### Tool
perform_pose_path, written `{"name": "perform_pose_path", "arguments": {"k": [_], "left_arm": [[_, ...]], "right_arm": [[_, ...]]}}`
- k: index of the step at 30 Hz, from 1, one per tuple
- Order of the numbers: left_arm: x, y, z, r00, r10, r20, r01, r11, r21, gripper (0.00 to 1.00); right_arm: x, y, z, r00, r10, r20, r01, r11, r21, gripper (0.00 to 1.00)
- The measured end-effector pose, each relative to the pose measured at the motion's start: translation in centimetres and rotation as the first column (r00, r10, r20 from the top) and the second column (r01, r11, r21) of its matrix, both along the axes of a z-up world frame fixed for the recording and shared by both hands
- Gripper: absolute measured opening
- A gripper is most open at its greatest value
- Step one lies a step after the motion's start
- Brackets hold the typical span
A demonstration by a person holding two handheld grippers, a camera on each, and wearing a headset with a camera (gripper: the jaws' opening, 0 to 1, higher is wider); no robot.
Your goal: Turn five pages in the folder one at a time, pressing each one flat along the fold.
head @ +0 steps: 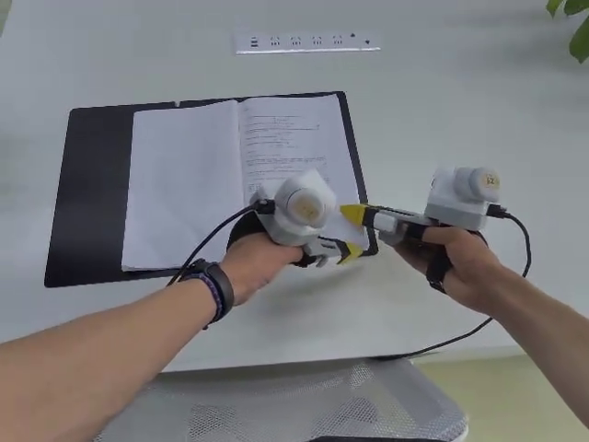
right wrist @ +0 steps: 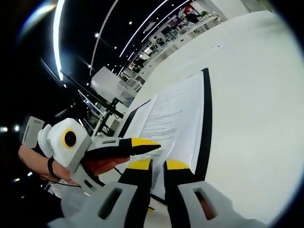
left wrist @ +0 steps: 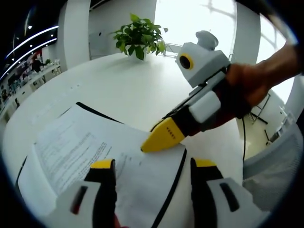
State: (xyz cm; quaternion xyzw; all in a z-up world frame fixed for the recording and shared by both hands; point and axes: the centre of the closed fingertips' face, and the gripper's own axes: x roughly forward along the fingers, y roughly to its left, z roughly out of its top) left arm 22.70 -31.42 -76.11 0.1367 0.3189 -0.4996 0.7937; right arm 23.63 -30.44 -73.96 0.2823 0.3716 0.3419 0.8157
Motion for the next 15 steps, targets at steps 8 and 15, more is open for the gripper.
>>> {"name": "perform_pose_path", "arguments": {"k": [8,15], "left_arm": [[0.1,0.8,0.7,1.000,0.010,0.003,-0.010,1.000,-0.003,0.65],[0.3,1.6,1.2,0.999,0.032,0.005,-0.032,0.999,-0.008,0.65]], "right_arm": [[-0.2,-0.2,0.1,1.000,-0.017,0.007,0.017,1.000,-0.026,0.03],[0.1,0.0,0.4,0.999,-0.022,0.024,0.023,0.999,-0.041,0.00]]}}
